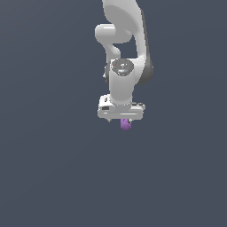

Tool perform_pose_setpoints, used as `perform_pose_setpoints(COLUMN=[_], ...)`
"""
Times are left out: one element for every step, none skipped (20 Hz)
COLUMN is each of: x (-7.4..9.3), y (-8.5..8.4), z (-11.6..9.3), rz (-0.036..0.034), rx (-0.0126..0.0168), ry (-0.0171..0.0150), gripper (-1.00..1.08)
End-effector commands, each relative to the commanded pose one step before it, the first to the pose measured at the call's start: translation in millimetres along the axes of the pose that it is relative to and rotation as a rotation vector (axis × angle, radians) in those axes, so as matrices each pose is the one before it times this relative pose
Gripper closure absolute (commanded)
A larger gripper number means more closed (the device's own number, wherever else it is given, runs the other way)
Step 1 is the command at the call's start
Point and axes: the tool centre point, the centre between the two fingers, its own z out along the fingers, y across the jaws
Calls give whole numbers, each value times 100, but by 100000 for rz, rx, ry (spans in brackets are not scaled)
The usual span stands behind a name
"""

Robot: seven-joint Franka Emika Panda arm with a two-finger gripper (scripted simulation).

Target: Pick up the object and move it to a goal position.

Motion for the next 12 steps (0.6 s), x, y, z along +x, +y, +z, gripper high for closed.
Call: perform_pose_setpoints(x=[-1221,-556,-529,-500,-467,-433,-397,-359,-320,-280,-238,-196], y=[-944,-393,-362,-328,-297,-266,-239,-213,-180,-159,-123,-112], z=[1207,511,471,428,387,347,312,277,237,207,166,145], rz=[-11,13,8,2,-1,-4,-6,-8,-6,-9,0,-11], rx=[-420,-167,-168,-137,-119,-97,-97,-97,-48,-68,0,-68], ry=[-102,-20,-19,-15,-12,-10,-10,-9,-5,-6,0,-6], gripper=[-92,-92,-92,-92,-92,-92,-92,-92,-92,-92,-92,-92])
